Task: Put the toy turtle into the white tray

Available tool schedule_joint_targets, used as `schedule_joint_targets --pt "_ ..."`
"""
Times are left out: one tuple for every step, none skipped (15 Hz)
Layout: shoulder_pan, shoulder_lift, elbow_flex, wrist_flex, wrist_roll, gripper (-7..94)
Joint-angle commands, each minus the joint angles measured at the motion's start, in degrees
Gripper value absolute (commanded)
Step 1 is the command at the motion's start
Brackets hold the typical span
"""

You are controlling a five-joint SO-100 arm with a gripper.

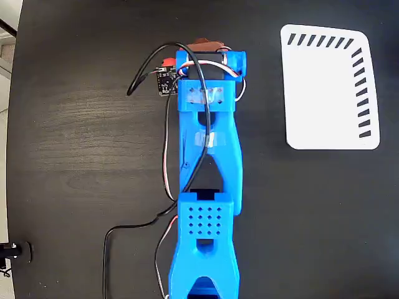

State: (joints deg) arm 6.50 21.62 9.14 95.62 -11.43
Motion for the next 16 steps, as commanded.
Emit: schedule_joint_targets --pt "0.8 3.0 -1.6 0.6 -0.3 9" --pt "0.8 3.1 -1.5 0.6 -0.1 1" --pt "0.8 3.4 -1.5 0.6 0.3 -3" --pt "0.8 4.0 -1.5 0.6 0.8 -3" --pt "0.8 4.8 -1.4 0.6 1.2 -3" --pt "0.8 6.2 -1.1 0.7 1.8 -3" --pt "0.7 8.1 -0.3 0.7 2.7 -3" --pt "0.7 10.6 1.1 0.8 3.3 -3" --pt "0.7 13.4 3.2 0.8 3.4 -3" --pt "1.0 16.4 5.4 0.8 3.4 -3" --pt "1.2 20.0 7.9 0.8 3.5 -3" --pt "1.5 23.8 10.2 0.8 3.7 -3" --pt "1.6 27.3 12.6 0.8 4.0 -3" --pt "1.6 31.5 15.4 0.8 4.6 -3" --pt "1.5 35.4 18.6 0.8 4.7 -3" --pt "1.1 39.3 22.0 0.8 4.9 -2"
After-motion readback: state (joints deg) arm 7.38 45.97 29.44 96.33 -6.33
